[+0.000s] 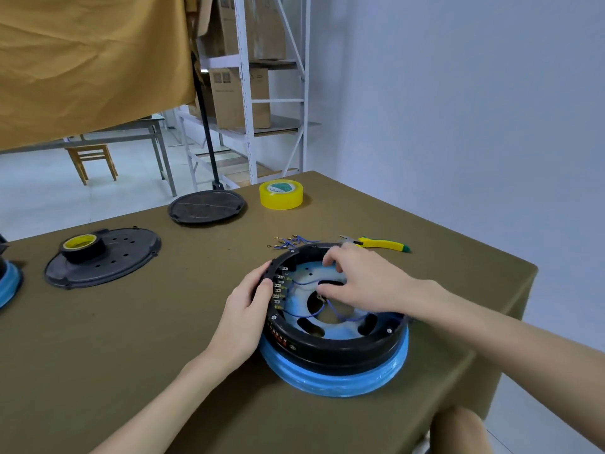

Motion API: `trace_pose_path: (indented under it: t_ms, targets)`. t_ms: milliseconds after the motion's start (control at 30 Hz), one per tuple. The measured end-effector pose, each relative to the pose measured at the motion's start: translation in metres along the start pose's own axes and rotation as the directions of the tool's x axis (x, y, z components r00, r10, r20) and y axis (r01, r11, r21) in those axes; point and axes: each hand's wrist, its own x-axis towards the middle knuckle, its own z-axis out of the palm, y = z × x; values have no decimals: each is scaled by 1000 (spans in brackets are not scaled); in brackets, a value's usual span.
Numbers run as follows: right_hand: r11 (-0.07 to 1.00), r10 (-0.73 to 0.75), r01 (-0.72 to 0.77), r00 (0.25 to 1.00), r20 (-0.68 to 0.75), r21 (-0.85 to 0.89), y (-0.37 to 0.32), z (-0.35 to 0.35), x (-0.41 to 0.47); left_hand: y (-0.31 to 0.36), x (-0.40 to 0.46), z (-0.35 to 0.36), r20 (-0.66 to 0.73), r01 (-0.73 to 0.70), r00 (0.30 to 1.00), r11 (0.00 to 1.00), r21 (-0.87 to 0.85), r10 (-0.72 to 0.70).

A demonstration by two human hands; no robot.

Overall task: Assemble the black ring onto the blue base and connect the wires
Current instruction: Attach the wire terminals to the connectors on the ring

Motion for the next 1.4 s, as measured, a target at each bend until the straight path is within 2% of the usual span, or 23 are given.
trace_pose_path:
  t_ms: [100, 233, 333, 367, 467, 567, 700, 867, 933, 1000, 1033, 1100, 1167, 1233, 1300, 1400]
  targets:
    - [988, 8, -25, 994, 108, 154, 2, 9, -9, 1, -1, -1, 6, -2, 1000, 1000, 8, 2]
    - [950, -1, -23, 997, 77, 312, 9, 7, -25, 2, -3, -2, 11, -15, 1000, 1000, 25, 15]
    - [921, -79, -26, 965, 251, 388, 15, -6, -32, 1, -2, -3, 2, -14, 1000, 999, 32, 14]
    - [918, -120, 8, 958, 260, 396, 18, -9, -33, 0, -2, -3, 1, -11, 1000, 999, 33, 11]
    - [887, -205, 114, 966, 159, 447, 25, -16, -29, 0, -1, -4, 7, -12, 1000, 998, 55, 12]
    - [837, -217, 98, 963, 162, 539, 31, -25, -22, 0, -2, -3, 7, -7, 1000, 999, 51, 7]
    - [765, -131, -14, 976, 176, 644, 42, -32, -13, 0, -2, -3, -3, -14, 1000, 999, 47, 15]
    - [634, 52, -69, 998, 46, 770, 47, -32, -10, -2, -2, -4, -39, -14, 999, 992, 127, 19]
    - [573, 89, -31, 996, -25, 819, 45, -28, -15, 3, -5, -3, -100, -66, 991, 972, 224, 90]
    - [494, 102, 23, 991, -84, 869, 41, -24, -20, 16, -6, -2, -136, -212, 950, 901, 378, 280]
    - [440, 110, 50, 988, -109, 896, 38, -22, -21, 23, -6, 0, -127, -277, 926, 868, 412, 356]
    - [335, 137, 95, 979, -148, 937, 32, -19, -23, 40, -4, 6, -64, -348, 917, 870, 350, 393]
    - [280, 167, 125, 970, -177, 952, 27, -17, -22, 56, -1, 18, 52, -354, 935, 907, 229, 351]
    - [268, 172, 140, 967, -190, 953, 19, -12, -19, 65, 2, 30, 162, -359, 930, 912, 196, 331]
    - [262, 170, 138, 968, -187, 955, 13, -7, -17, 66, 7, 35, 248, -330, 928, 923, 199, 279]
    - [217, 212, 126, 962, -173, 968, 14, -4, -17, 61, 12, 27, 309, -255, 937, 922, 291, 162]
